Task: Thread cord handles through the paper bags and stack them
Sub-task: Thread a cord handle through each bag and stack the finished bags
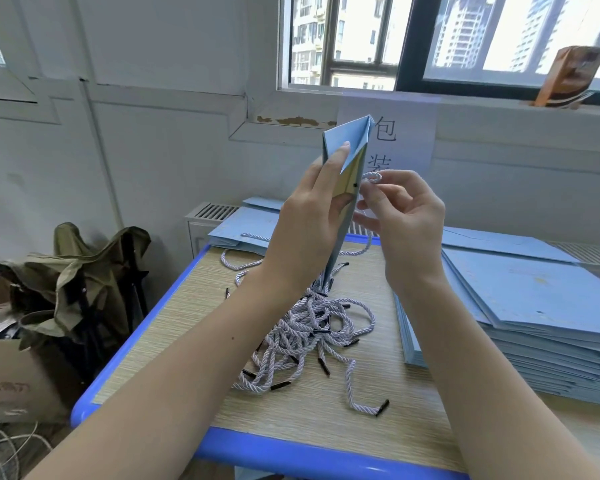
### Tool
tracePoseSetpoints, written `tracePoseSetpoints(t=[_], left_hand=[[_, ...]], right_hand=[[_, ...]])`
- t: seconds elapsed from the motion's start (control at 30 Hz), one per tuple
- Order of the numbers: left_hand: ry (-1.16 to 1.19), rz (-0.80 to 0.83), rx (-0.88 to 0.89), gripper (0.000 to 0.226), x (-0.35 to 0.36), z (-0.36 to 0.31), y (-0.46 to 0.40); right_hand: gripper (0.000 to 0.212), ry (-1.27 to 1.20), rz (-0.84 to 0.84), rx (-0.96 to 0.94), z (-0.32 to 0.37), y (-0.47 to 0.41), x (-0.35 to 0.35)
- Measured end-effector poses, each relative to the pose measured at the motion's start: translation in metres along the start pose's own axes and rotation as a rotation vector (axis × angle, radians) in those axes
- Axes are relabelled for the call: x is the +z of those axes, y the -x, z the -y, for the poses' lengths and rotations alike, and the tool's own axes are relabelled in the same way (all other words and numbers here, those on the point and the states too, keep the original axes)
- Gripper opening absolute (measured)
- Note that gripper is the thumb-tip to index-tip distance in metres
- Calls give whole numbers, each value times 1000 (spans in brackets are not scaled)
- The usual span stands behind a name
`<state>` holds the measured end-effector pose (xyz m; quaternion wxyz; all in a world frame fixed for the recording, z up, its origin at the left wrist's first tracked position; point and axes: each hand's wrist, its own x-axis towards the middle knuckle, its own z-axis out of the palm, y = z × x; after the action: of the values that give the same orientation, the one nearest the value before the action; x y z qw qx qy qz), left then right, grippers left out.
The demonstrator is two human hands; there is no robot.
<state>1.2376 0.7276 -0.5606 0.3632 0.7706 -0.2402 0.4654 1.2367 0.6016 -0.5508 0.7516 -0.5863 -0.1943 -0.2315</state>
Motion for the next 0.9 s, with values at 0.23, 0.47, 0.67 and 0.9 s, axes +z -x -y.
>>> tracePoseSetpoints(t=[0.23,0.47,0.67,0.9], left_hand=[[-36,-75,-25,28,-3,3,-1],[-97,-111,-11,21,-5,4,-2],[-58,-91,42,34,-8,0,0],[-146,-122,164,29,-6,7,1]], right_hand=[[6,5,11,24,-1,-2,2],[12,107,55,-35,-1,-1,1],[16,166,48,-110,-1,2,1],[18,177,22,-126,0,2,1]])
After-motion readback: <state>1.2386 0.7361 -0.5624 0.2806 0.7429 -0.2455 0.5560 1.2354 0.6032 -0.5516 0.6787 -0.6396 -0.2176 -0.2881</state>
